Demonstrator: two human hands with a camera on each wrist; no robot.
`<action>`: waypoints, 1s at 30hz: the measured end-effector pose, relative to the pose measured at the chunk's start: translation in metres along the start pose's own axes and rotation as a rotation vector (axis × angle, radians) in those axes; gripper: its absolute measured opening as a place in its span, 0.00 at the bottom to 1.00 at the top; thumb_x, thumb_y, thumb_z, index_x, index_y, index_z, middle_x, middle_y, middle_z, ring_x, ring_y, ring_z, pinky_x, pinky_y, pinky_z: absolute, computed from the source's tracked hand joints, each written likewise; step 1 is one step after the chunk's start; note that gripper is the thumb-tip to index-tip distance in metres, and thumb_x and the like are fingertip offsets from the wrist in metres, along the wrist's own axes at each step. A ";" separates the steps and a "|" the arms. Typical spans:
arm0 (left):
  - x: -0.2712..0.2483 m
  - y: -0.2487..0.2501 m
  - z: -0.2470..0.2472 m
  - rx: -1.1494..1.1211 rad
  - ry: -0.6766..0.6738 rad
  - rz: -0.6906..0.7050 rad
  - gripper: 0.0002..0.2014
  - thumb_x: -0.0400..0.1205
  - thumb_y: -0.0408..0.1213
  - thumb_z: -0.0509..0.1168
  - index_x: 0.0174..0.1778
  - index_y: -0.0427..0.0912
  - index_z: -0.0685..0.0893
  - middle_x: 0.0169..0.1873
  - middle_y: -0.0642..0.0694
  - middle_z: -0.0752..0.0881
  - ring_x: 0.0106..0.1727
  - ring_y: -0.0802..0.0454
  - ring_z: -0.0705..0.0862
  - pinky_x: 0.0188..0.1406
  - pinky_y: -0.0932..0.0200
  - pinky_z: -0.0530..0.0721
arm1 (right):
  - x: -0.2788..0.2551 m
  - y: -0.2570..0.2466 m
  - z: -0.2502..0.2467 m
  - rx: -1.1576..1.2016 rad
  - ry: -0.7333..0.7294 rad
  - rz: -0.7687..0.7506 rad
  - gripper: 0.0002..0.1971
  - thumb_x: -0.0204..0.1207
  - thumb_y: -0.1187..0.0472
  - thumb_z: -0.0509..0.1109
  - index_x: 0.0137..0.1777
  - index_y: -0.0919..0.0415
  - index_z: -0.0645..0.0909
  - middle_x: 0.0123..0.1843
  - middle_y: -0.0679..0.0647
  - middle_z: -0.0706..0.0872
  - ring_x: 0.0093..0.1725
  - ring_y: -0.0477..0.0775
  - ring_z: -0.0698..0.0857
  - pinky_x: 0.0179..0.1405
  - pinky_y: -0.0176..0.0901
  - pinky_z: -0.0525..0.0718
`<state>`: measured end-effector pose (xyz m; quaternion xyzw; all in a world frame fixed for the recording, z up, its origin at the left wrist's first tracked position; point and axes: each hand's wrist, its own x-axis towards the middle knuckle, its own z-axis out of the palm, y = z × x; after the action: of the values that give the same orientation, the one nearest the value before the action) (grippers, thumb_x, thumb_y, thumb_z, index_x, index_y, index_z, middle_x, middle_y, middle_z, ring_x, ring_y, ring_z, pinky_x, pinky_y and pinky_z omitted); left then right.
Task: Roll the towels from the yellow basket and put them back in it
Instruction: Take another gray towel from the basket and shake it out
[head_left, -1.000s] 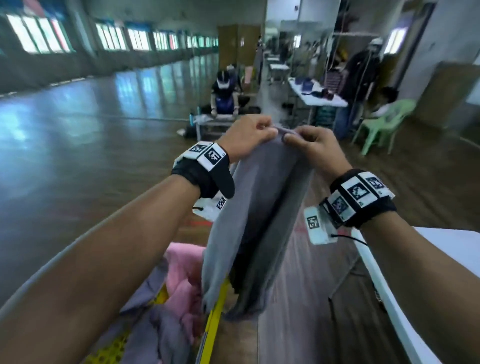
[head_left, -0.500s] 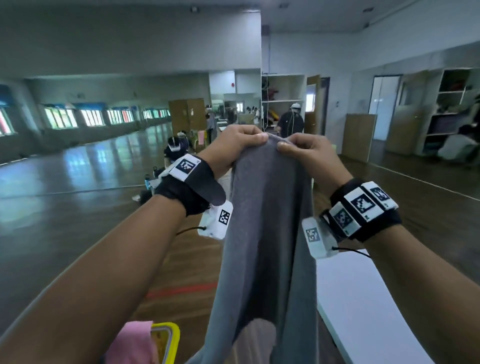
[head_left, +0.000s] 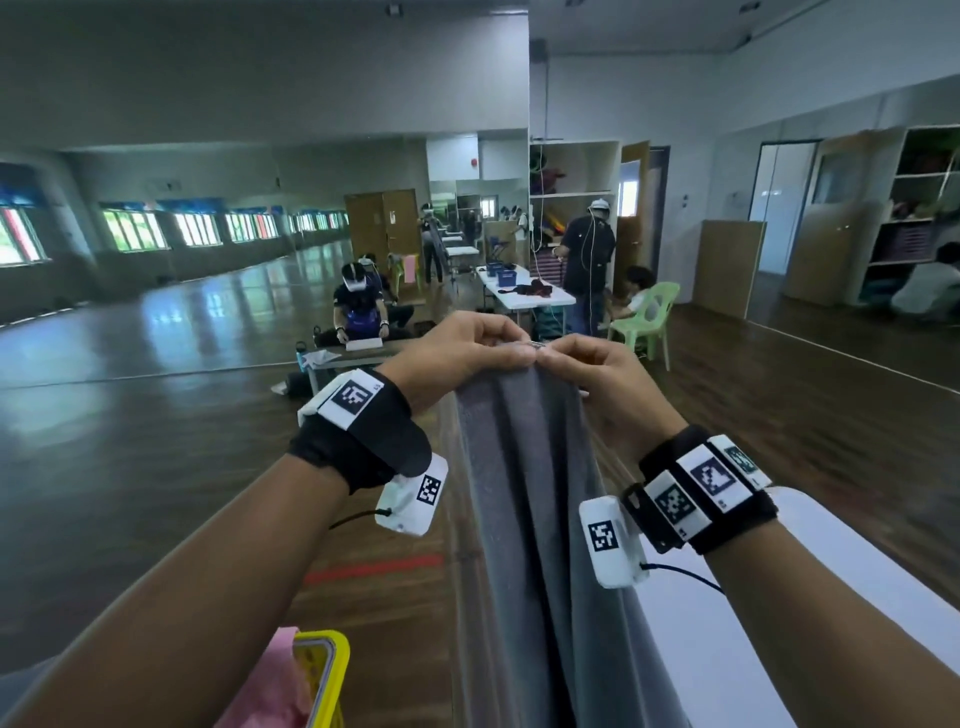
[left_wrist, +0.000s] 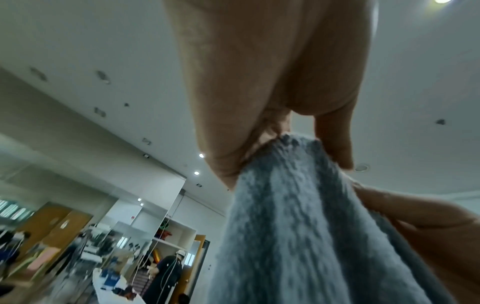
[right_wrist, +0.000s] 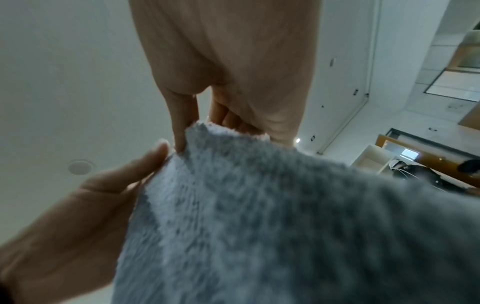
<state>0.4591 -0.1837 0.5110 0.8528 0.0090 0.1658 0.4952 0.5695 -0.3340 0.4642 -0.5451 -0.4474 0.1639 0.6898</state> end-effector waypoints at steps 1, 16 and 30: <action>-0.003 -0.003 0.001 -0.062 -0.030 -0.053 0.11 0.77 0.44 0.70 0.44 0.39 0.86 0.42 0.42 0.87 0.43 0.51 0.84 0.45 0.59 0.81 | 0.000 -0.001 0.001 0.003 0.012 -0.034 0.03 0.76 0.64 0.72 0.44 0.63 0.86 0.43 0.57 0.88 0.44 0.49 0.86 0.43 0.37 0.82; -0.029 -0.034 -0.002 -0.183 -0.066 -0.056 0.08 0.81 0.43 0.64 0.46 0.41 0.83 0.36 0.51 0.80 0.35 0.57 0.75 0.34 0.64 0.73 | -0.010 0.009 0.005 -0.197 -0.049 -0.035 0.12 0.71 0.57 0.78 0.46 0.66 0.90 0.47 0.66 0.90 0.52 0.70 0.87 0.61 0.65 0.82; -0.058 -0.060 -0.004 -0.255 0.060 -0.071 0.10 0.84 0.38 0.64 0.47 0.34 0.84 0.40 0.44 0.87 0.43 0.51 0.84 0.41 0.62 0.82 | -0.005 0.023 0.047 -0.001 -0.098 -0.017 0.12 0.79 0.62 0.70 0.49 0.75 0.84 0.45 0.63 0.86 0.43 0.56 0.83 0.41 0.43 0.83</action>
<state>0.4119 -0.1600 0.4456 0.7767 0.0331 0.1733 0.6046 0.5357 -0.3008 0.4419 -0.5330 -0.4852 0.1843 0.6682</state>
